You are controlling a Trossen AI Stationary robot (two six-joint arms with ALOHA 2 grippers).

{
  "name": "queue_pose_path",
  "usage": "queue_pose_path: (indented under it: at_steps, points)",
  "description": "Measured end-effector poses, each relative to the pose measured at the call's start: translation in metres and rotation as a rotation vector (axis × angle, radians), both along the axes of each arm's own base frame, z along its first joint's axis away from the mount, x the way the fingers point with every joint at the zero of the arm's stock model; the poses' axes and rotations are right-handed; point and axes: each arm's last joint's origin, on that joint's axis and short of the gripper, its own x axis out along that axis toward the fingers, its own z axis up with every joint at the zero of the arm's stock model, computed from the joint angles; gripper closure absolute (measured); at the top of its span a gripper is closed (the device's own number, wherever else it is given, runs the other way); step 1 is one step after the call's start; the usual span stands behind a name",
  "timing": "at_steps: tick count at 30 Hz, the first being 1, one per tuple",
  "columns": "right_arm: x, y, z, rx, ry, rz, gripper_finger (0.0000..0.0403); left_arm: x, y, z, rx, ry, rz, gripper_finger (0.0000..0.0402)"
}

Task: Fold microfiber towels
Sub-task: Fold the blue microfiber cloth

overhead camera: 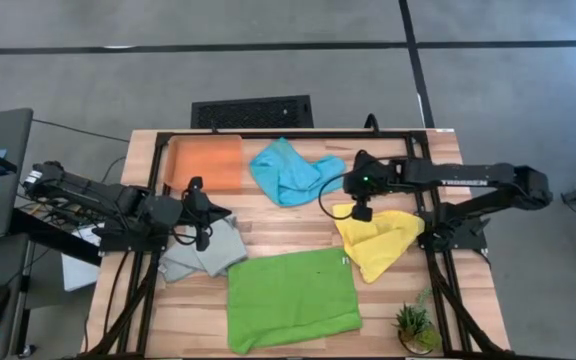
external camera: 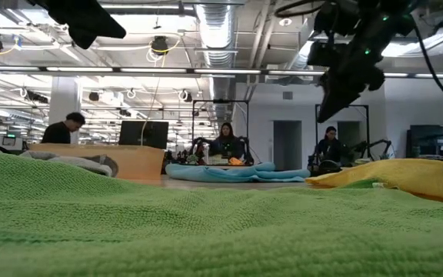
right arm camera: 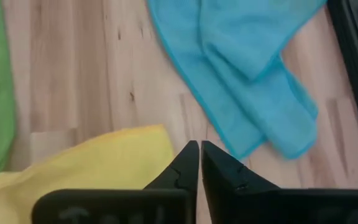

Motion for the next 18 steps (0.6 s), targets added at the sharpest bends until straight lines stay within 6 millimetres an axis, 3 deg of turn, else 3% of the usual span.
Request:
queue_pose_path:
  at_steps: [6, 18]
  points:
    - [0.017, -0.004, -0.003, -0.068, -0.073, 0.062, 0.0330, 0.000, 0.000, 0.000, 0.027, 0.004, -0.002, 0.0401]
    - [0.024, -0.005, -0.006, -0.021, -0.117, -0.011, 0.0227, 0.000, 0.001, 0.000, 0.003, 0.000, 0.031, 0.0401]
